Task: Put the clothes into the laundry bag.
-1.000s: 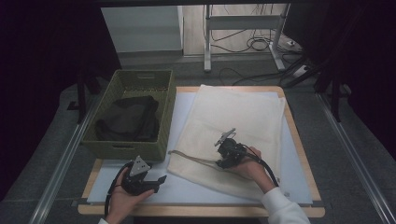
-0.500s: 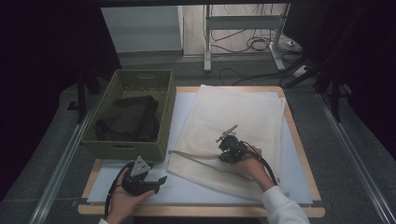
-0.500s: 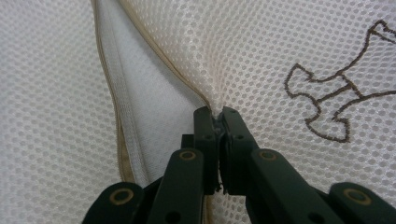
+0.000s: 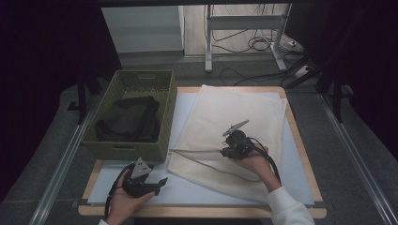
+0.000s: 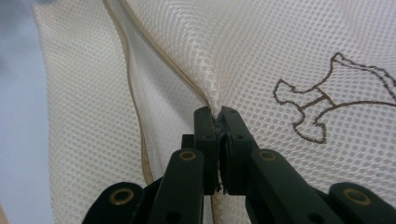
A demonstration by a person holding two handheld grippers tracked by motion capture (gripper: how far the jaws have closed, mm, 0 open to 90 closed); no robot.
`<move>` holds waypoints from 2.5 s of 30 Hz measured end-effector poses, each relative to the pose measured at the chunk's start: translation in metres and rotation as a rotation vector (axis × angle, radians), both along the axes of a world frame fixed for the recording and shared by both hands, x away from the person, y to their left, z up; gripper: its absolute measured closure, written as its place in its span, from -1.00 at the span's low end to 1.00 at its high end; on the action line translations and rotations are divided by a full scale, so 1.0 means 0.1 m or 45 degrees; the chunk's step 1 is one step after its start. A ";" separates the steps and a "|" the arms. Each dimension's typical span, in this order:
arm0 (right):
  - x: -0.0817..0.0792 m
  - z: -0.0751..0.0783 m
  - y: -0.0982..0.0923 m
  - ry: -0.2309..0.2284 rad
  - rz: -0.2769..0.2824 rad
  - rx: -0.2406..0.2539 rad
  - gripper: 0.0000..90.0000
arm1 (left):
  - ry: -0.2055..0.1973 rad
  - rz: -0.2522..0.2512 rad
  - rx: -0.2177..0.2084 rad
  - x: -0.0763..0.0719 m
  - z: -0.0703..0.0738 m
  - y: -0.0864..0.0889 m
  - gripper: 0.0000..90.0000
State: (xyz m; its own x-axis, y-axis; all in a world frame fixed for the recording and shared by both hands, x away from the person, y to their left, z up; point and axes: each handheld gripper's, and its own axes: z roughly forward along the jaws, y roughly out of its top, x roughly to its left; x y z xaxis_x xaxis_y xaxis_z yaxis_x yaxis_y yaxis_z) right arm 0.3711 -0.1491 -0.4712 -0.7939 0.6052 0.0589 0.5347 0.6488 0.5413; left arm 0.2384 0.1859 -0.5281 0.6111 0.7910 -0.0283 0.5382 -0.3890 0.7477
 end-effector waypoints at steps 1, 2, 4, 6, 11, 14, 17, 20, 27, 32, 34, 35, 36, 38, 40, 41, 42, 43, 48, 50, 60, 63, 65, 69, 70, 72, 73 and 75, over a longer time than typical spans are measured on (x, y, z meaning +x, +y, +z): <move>-0.01 0.02 0.00 -0.006 -0.003 0.007 0.92 | 0.000 -0.001 0.002 0.00 0.00 0.00 -0.39; -0.01 0.02 0.00 -0.006 -0.003 0.007 0.92 | 0.000 -0.001 0.002 0.00 0.00 0.00 -0.39; -0.01 0.06 -0.01 -0.019 -0.003 0.017 0.92 | 0.000 -0.002 0.003 0.00 0.00 0.00 -0.39; -0.02 0.11 -0.02 -0.030 -0.005 0.029 0.92 | -0.001 -0.001 0.003 0.00 0.00 0.00 -0.39; -0.02 0.21 -0.04 -0.057 -0.006 0.063 0.92 | -0.003 -0.001 0.007 -0.01 0.00 0.00 -0.39; -0.02 0.26 -0.05 -0.065 -0.012 0.075 0.92 | -0.002 -0.001 0.007 -0.01 -0.01 0.00 -0.39; -0.01 0.35 -0.05 -0.090 -0.015 0.098 0.92 | -0.005 -0.002 0.007 -0.01 -0.01 0.00 -0.39; -0.01 0.41 -0.05 -0.105 -0.017 0.114 0.92 | -0.005 -0.003 0.008 -0.02 -0.01 0.00 -0.39; 0.02 0.49 -0.06 -0.122 -0.017 0.137 0.93 | -0.005 0.001 0.004 -0.01 -0.01 0.00 -0.39; 0.02 0.58 -0.07 -0.148 -0.022 0.159 0.93 | -0.008 0.004 0.007 -0.01 -0.01 0.00 -0.39; 0.02 0.59 -0.07 -0.152 -0.019 0.162 0.92 | -0.008 0.003 0.008 -0.01 -0.01 0.00 -0.39; 0.02 0.63 -0.09 -0.161 -0.026 0.174 0.92 | -0.008 0.003 0.009 -0.01 -0.01 0.01 -0.39; 0.02 0.63 -0.09 -0.161 -0.026 0.174 0.92 | -0.008 0.002 0.011 -0.01 -0.02 0.01 -0.39; 0.04 0.66 -0.10 -0.171 -0.029 0.186 0.92 | -0.009 0.001 0.011 -0.01 -0.02 0.01 -0.39; 0.05 0.69 -0.10 -0.177 -0.029 0.196 0.92 | -0.007 0.000 0.009 -0.01 -0.02 0.01 -0.39; 0.06 0.70 -0.11 -0.178 -0.031 0.201 0.93 | -0.007 0.000 0.009 -0.01 -0.02 0.01 -0.40; 0.06 0.70 -0.11 -0.178 -0.031 0.201 0.93 | -0.008 -0.001 0.009 -0.02 -0.02 0.01 -0.40; 0.06 0.73 -0.12 -0.185 -0.031 0.210 0.92 | -0.008 -0.003 0.011 -0.02 -0.01 0.01 -0.40; 0.07 0.78 -0.14 -0.197 -0.029 0.226 0.92 | -0.011 -0.011 0.016 -0.02 -0.02 0.01 -0.40; 0.08 0.81 -0.15 -0.201 -0.027 0.245 0.92 | -0.005 -0.007 0.013 -0.01 -0.02 0.03 -0.40; 0.11 0.96 -0.27 -0.242 -0.042 0.322 0.92 | 0.016 -0.015 -0.013 0.04 -0.05 0.03 -0.40; 0.11 0.99 -0.28 -0.253 -0.045 0.331 0.92 | 0.014 -0.015 -0.016 0.04 -0.04 0.04 -0.40; 0.12 1.01 -0.29 -0.261 -0.051 0.339 0.92 | 0.009 -0.016 -0.018 0.02 -0.03 0.05 -0.40; 0.12 1.00 -0.28 -0.262 -0.050 0.335 0.92 | -0.002 -0.020 -0.016 0.01 -0.02 0.05 -0.40; 0.12 1.00 -0.28 -0.262 -0.050 0.335 0.92 | -0.002 -0.020 -0.016 0.01 -0.02 0.05 -0.40; 0.11 0.99 -0.28 -0.254 -0.049 0.330 0.92 | -0.012 -0.022 -0.014 0.01 0.01 0.04 -0.40; 0.11 0.98 -0.28 -0.256 -0.044 0.327 0.92 | -0.018 -0.019 -0.014 0.01 0.02 0.04 -0.40; 0.11 0.97 -0.28 -0.253 -0.042 0.326 0.92 | -0.021 -0.015 -0.019 0.01 0.03 0.03 -0.40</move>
State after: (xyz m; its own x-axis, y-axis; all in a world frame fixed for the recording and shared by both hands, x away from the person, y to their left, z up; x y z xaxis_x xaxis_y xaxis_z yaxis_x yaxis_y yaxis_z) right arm 0.3822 -0.1767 -0.3737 -0.7853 0.6163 0.0584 0.4208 0.4622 0.7805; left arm 0.2390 0.1892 -0.5246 0.6210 0.7832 -0.0300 0.5213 -0.3843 0.7619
